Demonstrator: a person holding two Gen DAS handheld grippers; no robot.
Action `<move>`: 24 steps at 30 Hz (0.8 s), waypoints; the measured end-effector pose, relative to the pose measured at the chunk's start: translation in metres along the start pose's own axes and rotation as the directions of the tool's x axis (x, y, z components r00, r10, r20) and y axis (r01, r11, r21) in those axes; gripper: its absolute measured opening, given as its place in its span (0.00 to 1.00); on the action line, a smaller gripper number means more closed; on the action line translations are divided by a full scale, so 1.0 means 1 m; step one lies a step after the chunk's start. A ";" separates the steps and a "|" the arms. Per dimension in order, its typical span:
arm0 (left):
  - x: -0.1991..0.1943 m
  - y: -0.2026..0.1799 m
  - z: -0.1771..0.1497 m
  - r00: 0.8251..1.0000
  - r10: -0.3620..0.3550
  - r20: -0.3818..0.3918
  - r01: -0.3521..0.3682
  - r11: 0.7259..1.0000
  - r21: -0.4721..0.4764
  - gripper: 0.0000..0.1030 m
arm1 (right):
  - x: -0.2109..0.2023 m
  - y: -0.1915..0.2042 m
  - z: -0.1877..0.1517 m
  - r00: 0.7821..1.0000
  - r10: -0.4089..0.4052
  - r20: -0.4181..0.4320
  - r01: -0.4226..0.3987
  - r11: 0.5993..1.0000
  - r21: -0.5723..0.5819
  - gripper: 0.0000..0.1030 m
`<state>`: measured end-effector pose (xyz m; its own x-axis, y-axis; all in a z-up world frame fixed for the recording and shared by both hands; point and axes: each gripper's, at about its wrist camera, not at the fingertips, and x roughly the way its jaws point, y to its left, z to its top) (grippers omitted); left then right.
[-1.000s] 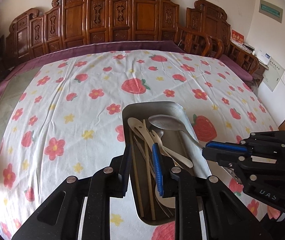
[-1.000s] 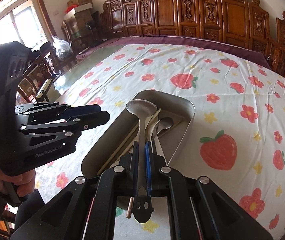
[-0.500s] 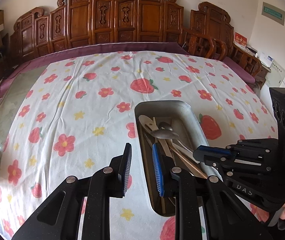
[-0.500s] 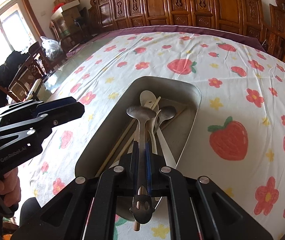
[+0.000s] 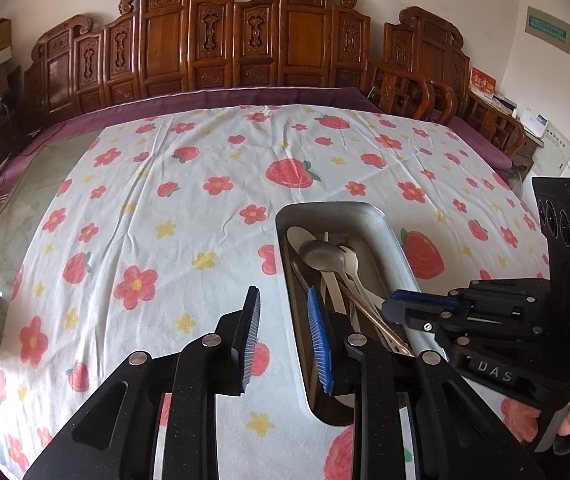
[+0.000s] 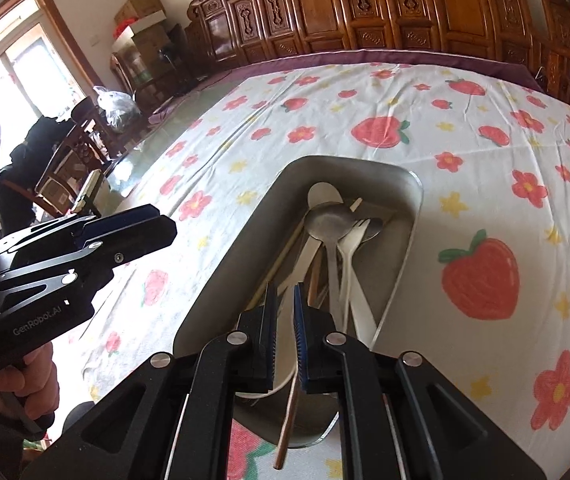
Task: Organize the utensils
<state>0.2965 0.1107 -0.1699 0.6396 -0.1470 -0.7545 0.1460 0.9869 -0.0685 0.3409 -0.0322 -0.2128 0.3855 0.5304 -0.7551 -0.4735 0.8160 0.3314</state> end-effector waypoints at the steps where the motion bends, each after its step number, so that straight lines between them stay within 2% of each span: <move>1: -0.001 -0.001 0.000 1.000 0.000 0.002 0.000 1.000 0.000 0.26 | -0.003 -0.001 0.000 1.000 -0.005 0.005 0.005 1.000 -0.003 0.11; 10: -0.012 -0.018 0.002 1.000 0.004 0.021 -0.005 1.000 0.006 0.33 | -0.040 -0.015 -0.007 0.996 -0.054 0.065 0.056 0.998 -0.019 0.11; 14: -0.023 -0.030 0.003 0.999 0.015 0.044 -0.015 1.000 0.011 0.45 | -0.062 -0.021 -0.013 0.993 -0.075 0.092 0.077 0.997 -0.020 0.11; 18: -0.037 -0.043 0.003 0.998 0.020 0.063 -0.020 1.000 0.009 0.48 | -0.091 -0.025 -0.021 0.987 -0.095 0.127 0.099 0.995 -0.026 0.11; 20: -0.047 -0.051 0.002 0.996 0.023 0.083 -0.024 1.000 0.007 0.73 | -0.108 -0.026 -0.027 0.984 -0.104 0.146 0.109 0.994 -0.026 0.11; 22: -0.059 -0.061 -0.001 0.994 0.017 0.110 -0.018 1.000 0.008 0.76 | -0.122 -0.026 -0.033 0.980 -0.113 0.164 0.119 0.993 -0.027 0.11; 23: -0.063 -0.064 -0.001 0.993 0.015 0.115 -0.016 1.000 0.008 0.78 | -0.132 -0.027 -0.036 0.977 -0.121 0.174 0.128 0.991 -0.028 0.14; 24: -0.068 -0.069 -0.002 0.993 0.014 0.121 -0.015 1.000 0.008 0.80 | -0.138 -0.027 -0.038 0.976 -0.122 0.180 0.129 0.991 -0.027 0.24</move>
<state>0.2415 0.0527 -0.1158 0.7278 -0.1402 -0.6713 0.1425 0.9884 -0.0519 0.2706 -0.1362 -0.1396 0.5766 0.4593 -0.6757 -0.4412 0.8711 0.2156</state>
